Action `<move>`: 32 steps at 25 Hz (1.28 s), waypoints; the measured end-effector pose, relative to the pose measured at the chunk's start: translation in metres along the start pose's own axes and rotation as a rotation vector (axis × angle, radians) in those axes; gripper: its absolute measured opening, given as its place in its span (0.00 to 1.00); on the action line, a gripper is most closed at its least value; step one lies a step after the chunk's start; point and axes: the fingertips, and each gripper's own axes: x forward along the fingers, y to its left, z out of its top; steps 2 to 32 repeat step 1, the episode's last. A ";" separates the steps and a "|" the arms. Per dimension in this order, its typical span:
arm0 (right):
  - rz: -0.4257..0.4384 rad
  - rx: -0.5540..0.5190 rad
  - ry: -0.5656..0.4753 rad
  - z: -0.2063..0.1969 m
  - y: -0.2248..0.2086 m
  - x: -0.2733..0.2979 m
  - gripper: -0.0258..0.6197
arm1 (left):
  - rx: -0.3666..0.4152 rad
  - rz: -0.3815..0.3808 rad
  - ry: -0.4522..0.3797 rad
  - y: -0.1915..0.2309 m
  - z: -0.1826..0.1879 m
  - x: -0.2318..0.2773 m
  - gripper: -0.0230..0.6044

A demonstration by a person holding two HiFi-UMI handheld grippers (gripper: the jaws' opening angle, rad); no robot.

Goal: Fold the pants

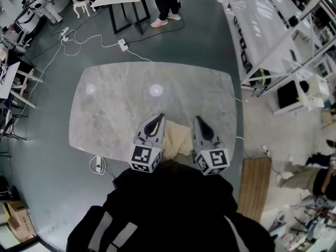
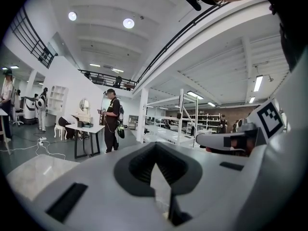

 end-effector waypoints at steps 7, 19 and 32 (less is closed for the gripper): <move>-0.001 0.001 0.001 0.000 0.001 0.000 0.04 | 0.004 0.001 -0.001 0.001 0.001 -0.001 0.04; -0.001 0.001 0.001 0.000 0.001 0.000 0.04 | 0.004 0.001 -0.001 0.001 0.001 -0.001 0.04; -0.001 0.001 0.001 0.000 0.001 0.000 0.04 | 0.004 0.001 -0.001 0.001 0.001 -0.001 0.04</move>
